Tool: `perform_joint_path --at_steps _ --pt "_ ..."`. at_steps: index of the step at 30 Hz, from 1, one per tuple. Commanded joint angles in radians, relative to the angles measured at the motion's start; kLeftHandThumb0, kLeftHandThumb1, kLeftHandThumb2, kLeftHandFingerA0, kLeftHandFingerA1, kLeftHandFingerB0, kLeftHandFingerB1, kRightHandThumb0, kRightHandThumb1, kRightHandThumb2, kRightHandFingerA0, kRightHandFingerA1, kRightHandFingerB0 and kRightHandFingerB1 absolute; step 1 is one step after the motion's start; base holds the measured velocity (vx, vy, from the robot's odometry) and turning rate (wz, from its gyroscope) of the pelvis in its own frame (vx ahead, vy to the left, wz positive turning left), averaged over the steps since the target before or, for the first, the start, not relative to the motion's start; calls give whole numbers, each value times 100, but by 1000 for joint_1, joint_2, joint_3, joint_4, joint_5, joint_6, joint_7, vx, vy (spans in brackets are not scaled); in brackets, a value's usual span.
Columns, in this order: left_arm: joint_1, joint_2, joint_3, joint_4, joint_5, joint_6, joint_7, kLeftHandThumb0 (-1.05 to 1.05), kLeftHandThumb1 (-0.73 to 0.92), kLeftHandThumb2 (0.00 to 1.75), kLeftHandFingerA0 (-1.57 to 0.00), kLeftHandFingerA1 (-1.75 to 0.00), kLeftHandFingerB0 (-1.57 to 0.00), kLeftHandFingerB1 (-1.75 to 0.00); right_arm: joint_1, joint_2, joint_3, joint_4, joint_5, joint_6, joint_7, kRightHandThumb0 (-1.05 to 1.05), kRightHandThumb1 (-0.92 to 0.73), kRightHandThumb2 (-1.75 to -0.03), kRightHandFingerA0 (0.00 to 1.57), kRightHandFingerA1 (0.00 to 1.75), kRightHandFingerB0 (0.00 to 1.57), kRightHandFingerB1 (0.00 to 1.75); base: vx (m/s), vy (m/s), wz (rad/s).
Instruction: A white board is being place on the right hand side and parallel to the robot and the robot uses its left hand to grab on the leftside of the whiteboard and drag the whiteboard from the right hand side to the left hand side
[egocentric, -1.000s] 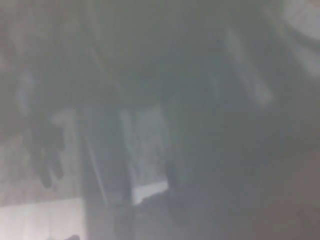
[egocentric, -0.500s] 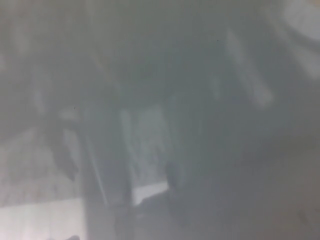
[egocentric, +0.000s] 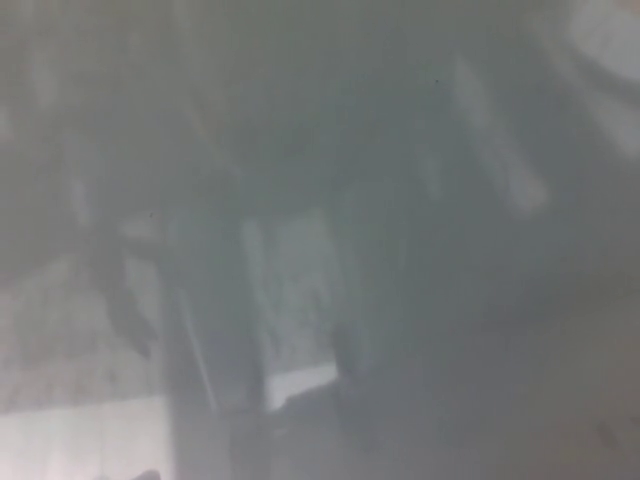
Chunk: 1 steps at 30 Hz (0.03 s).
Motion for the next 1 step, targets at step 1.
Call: perform_joint_path --at_steps 1 --pt "-1 21 -9 10 28 -39 28 -36 66 60 -24 -32 -12 -26 0 -12 -4 3 4 9 -3 -39 -75 -74 98 98 73 87 0 0 0"
